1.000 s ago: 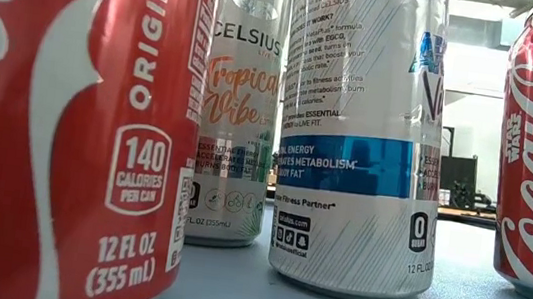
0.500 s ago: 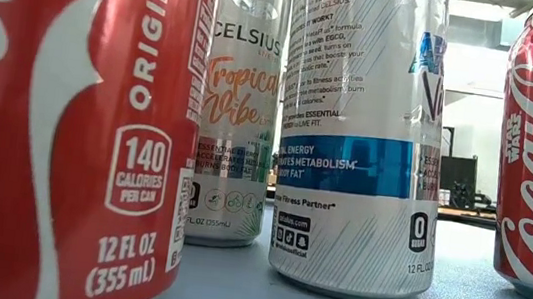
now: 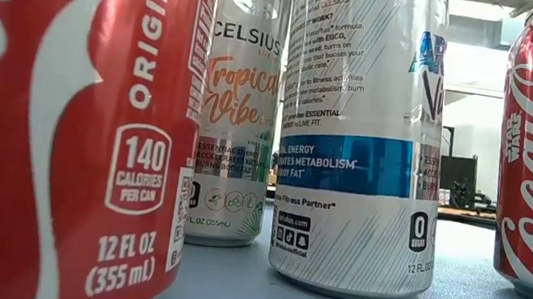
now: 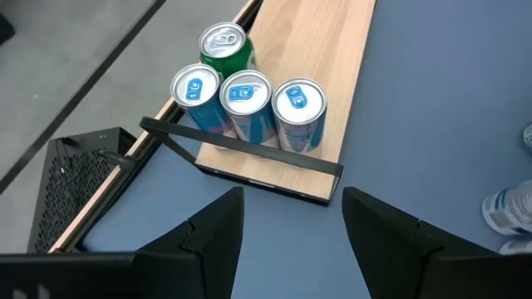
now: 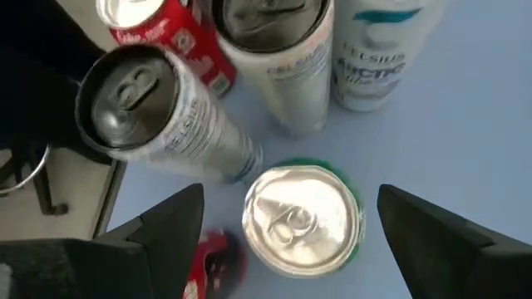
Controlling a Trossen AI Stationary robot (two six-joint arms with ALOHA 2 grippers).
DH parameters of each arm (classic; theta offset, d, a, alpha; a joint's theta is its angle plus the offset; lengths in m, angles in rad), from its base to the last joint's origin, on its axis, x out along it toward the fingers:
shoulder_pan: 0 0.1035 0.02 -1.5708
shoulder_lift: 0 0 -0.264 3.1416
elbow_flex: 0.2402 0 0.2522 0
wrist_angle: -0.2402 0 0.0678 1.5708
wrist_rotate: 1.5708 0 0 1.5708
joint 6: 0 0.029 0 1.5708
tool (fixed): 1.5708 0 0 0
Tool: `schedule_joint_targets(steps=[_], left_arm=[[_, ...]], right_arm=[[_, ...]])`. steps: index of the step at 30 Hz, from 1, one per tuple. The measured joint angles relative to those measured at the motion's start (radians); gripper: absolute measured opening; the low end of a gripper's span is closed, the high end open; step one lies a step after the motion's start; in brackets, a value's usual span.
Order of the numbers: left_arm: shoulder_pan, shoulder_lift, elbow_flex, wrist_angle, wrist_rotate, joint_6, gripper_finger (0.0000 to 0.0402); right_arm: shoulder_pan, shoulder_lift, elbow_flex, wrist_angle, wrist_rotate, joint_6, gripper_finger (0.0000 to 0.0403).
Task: Place canned beverage on shelf
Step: Put the top green soda can on the shelf aligned with the other green soda can
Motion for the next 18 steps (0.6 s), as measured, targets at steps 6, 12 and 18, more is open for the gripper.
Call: schedule_joint_targets(steps=[6, 12, 18], left_arm=[[0.000, -0.005, 0.000, -0.002, 0.020, 0.002, 0.0193], [0.000, -0.004, 0.000, -0.004, 0.023, 0.034, 0.0193], [0.000, -0.004, 0.000, -0.005, 0.023, 0.061, 0.0193]], right_arm=[[0.011, 0.045, 0.000, 0.017, 0.068, -0.007, 0.0343], [0.013, 0.094, 0.001, 0.021, 0.089, -0.010, 0.0343], [0.019, 0.113, 0.002, -0.027, 0.093, 0.016, 0.0342]])
